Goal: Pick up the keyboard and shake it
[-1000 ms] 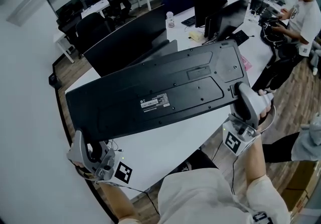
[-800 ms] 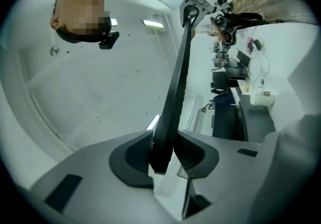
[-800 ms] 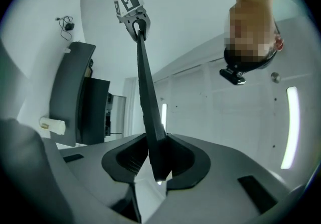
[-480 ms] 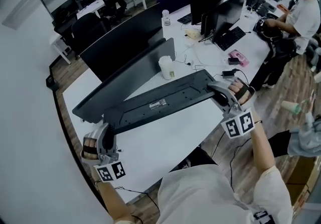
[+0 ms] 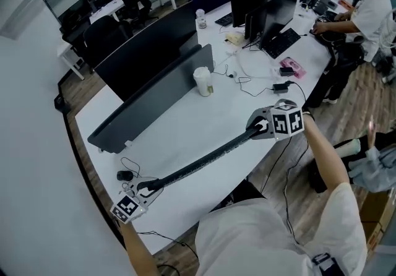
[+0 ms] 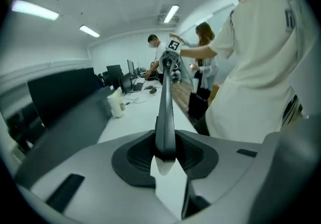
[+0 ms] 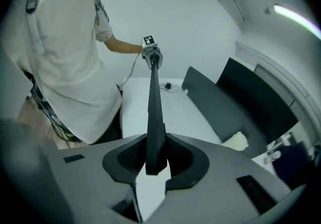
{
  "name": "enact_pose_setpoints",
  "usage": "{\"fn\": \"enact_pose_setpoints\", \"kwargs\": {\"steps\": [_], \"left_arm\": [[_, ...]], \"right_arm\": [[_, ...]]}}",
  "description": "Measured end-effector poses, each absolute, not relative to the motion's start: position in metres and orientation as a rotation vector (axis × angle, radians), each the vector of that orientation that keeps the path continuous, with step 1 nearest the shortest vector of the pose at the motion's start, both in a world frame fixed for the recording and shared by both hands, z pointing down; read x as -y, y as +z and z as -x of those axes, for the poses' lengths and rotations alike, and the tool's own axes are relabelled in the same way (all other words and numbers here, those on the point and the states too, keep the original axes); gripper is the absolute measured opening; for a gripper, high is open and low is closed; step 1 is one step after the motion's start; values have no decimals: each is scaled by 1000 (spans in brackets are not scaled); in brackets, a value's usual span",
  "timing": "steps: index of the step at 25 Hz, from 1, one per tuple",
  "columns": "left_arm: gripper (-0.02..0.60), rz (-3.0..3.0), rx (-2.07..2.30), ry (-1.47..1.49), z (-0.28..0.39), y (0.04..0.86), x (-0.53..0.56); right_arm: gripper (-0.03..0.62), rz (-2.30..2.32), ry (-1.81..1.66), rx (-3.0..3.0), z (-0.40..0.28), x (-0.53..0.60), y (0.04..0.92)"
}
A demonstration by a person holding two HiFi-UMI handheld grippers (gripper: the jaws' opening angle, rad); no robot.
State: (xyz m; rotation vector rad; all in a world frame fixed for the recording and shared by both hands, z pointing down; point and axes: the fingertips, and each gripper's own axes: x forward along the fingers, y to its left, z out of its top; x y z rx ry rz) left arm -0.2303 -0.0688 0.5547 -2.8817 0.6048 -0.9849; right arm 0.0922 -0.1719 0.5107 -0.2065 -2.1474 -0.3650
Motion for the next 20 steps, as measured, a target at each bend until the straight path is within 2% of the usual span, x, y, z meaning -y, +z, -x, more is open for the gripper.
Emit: {"fn": "enact_pose_setpoints", "kwargs": {"steps": [3, 8, 14, 20], "left_arm": [[115, 3202, -556, -643, 236, 548, 55], [115, 3425, -669, 388, 278, 514, 65], [117, 3387, -888, 786, 304, 531, 76], [115, 3298, -1057, 1365, 322, 537, 93]], "right_arm": [[121, 380, -82, 2275, -89, 162, 512], [121, 542, 296, 2591, -63, 169, 485], [124, 466, 608, 2812, -38, 206, 483], [126, 297, 972, 2897, -12, 246, 495]]}}
